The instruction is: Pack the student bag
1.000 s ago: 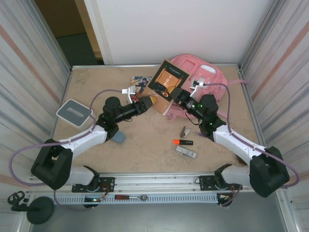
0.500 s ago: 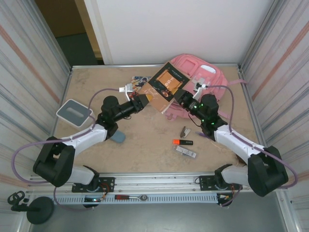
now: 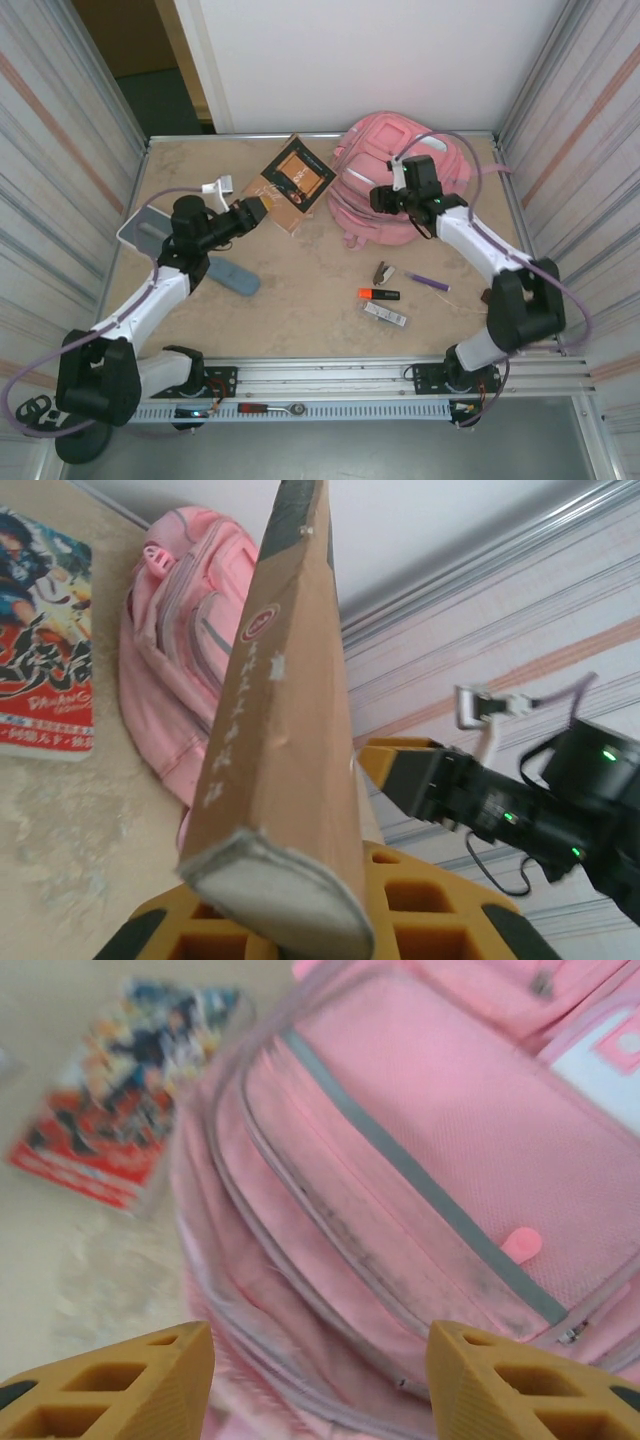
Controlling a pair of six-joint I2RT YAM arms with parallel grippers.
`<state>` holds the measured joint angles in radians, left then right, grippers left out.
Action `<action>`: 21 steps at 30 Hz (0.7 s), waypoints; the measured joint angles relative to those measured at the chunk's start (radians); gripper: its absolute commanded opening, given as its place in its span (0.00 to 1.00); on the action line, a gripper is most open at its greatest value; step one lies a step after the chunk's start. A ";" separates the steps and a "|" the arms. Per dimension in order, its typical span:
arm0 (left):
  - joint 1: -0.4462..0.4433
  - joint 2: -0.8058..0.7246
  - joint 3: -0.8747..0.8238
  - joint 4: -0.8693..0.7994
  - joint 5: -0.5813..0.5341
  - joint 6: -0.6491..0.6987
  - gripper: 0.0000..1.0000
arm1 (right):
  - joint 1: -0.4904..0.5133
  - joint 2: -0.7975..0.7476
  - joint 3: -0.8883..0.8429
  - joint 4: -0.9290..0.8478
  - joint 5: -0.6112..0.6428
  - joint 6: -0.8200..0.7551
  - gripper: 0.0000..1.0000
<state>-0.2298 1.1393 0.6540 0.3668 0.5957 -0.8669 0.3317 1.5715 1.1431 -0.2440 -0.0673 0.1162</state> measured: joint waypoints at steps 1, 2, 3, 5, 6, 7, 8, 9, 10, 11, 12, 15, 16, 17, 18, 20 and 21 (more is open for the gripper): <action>0.010 -0.007 0.000 -0.022 0.011 0.009 0.00 | 0.001 0.051 0.029 -0.023 0.003 -0.034 0.55; 0.020 -0.011 0.000 -0.045 0.018 0.019 0.00 | 0.001 0.098 0.058 -0.045 0.006 -0.066 0.55; 0.026 -0.013 0.000 -0.063 0.024 0.027 0.00 | 0.002 0.134 0.080 -0.064 0.009 -0.088 0.55; 0.032 -0.014 0.000 -0.101 0.035 0.042 0.00 | 0.005 0.213 0.137 -0.099 0.018 -0.137 0.54; 0.032 -0.014 0.000 -0.114 0.040 0.048 0.00 | 0.008 0.244 0.160 -0.109 0.023 -0.156 0.54; 0.032 -0.014 0.000 -0.130 0.046 0.054 0.00 | 0.010 0.271 0.183 -0.118 0.028 -0.174 0.54; 0.032 -0.014 0.000 -0.139 0.051 0.059 0.00 | 0.015 0.299 0.206 -0.127 0.037 -0.189 0.53; 0.032 -0.014 0.000 -0.147 0.059 0.061 0.00 | 0.018 0.319 0.225 -0.135 0.042 -0.202 0.53; 0.032 -0.014 0.000 -0.154 0.064 0.064 0.00 | 0.023 0.344 0.251 -0.145 0.050 -0.216 0.51; 0.032 -0.014 0.000 -0.160 0.068 0.067 0.00 | 0.029 0.367 0.275 -0.150 0.060 -0.232 0.51; 0.032 -0.014 0.000 -0.163 0.070 0.068 0.00 | 0.032 0.387 0.296 -0.154 0.074 -0.243 0.50; 0.032 -0.014 -0.002 -0.169 0.078 0.071 0.00 | 0.049 0.439 0.346 -0.158 0.131 -0.288 0.42; 0.032 -0.014 -0.003 -0.170 0.080 0.071 0.00 | 0.055 0.451 0.357 -0.161 0.156 -0.307 0.38; 0.032 -0.014 -0.006 -0.170 0.084 0.071 0.00 | 0.060 0.458 0.364 -0.163 0.177 -0.319 0.33; 0.032 -0.014 -0.010 -0.170 0.087 0.070 0.00 | 0.064 0.461 0.368 -0.163 0.195 -0.338 0.26; 0.032 -0.014 -0.016 -0.171 0.093 0.070 0.00 | 0.078 0.461 0.373 -0.167 0.229 -0.362 0.14; 0.032 -0.015 -0.021 -0.172 0.096 0.069 0.00 | 0.084 0.461 0.379 -0.169 0.243 -0.373 0.09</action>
<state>-0.1974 1.1240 0.6331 0.1951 0.6914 -0.7979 0.4152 2.0323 1.5223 -0.4129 0.1753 -0.2565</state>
